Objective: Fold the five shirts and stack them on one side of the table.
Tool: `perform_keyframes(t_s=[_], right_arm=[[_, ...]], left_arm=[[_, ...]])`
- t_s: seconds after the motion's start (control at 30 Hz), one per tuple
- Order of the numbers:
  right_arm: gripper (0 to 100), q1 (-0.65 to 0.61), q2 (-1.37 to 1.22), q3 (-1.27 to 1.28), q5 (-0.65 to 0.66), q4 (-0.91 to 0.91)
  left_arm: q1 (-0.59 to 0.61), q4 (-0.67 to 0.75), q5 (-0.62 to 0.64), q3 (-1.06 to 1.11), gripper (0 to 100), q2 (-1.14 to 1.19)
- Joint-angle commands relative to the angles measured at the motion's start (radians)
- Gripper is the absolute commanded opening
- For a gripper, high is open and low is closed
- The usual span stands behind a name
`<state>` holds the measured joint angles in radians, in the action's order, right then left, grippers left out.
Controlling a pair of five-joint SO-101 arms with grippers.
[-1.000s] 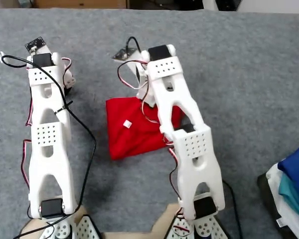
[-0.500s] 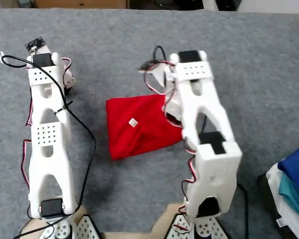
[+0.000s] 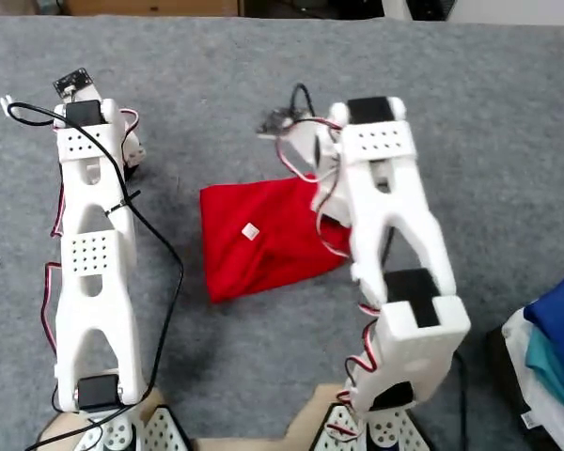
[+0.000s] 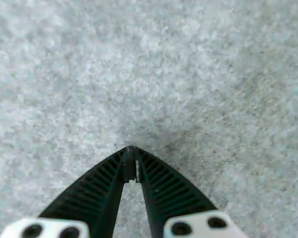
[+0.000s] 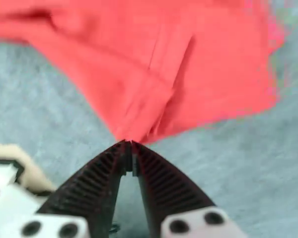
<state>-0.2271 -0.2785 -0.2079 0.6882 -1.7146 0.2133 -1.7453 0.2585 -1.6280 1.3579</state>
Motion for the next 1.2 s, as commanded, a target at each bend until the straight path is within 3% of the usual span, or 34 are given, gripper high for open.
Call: perform_keyframes(t_s=[0.0, 0.43, 0.83, 1.17], right_arm=[[0.5, -0.076, -0.061, -0.16, -0.034, 0.018], [0.5, -0.166, -0.598, -0.826, -0.107, -0.072], [0.5, -0.159, -0.512, -0.524, -0.115, -0.071], [0.5, -0.074, -0.354, -0.361, -0.11, -0.071]], left_arm=[[-0.012, 0.011, -0.009, -0.044, 2, -0.007], [-0.014, 0.011, -0.009, -0.044, 2, -0.007], [-0.011, 0.011, -0.009, -0.044, 2, -0.007], [-0.011, 0.011, -0.009, -0.044, 2, -0.007]])
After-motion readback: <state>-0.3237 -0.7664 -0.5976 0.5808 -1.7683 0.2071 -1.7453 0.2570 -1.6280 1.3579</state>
